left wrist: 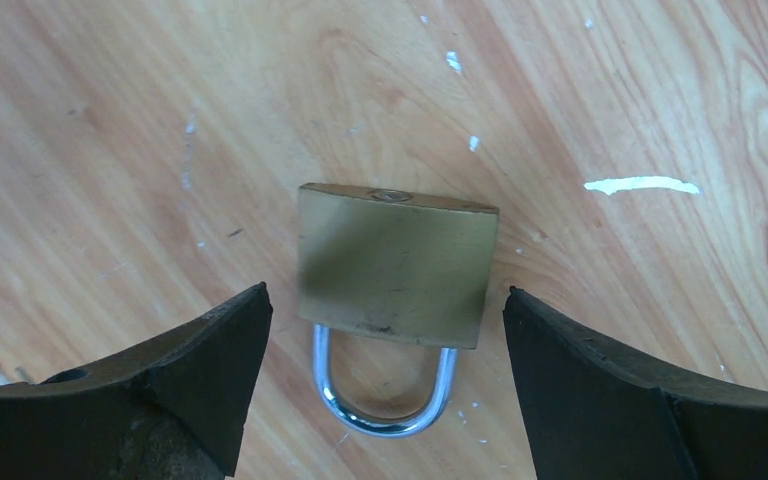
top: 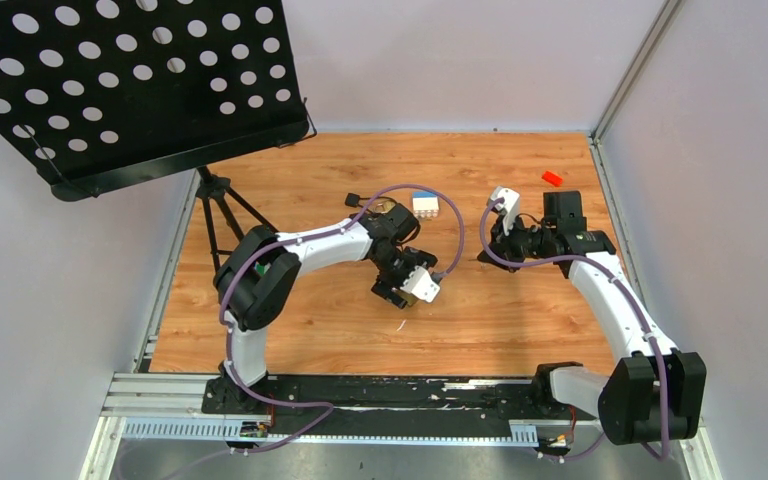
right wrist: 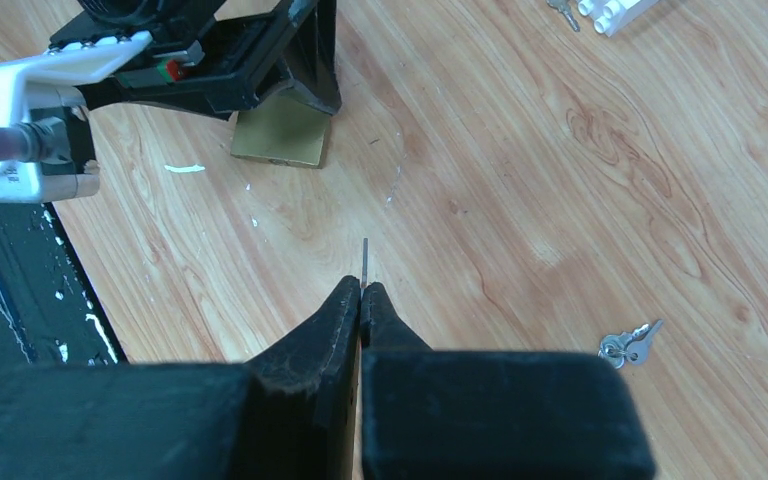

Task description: Unlock with the key

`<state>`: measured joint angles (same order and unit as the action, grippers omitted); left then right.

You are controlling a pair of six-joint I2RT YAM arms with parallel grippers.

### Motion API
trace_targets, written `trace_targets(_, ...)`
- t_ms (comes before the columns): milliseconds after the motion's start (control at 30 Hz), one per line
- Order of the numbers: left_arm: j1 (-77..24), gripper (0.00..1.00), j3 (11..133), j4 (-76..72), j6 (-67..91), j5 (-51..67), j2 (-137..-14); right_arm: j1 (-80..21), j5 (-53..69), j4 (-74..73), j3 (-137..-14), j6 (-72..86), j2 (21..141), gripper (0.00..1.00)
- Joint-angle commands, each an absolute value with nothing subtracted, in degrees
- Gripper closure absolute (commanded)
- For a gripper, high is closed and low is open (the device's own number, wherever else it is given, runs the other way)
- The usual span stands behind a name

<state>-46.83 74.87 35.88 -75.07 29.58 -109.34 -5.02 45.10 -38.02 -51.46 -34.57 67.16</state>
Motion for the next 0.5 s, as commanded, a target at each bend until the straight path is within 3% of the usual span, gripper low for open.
trace_targets(0,-46.9,0.08,79.2,46.3,-83.7,31.1,-112.2,-5.1,46.4,-35.7,-51.4,-35.9,66.4,1.00)
trace_targets(467,-48.4,0.14,88.1,55.3,-87.7,29.1,-119.7,-5.1,46.4,-35.9,-51.4,-36.2,67.8,1.00)
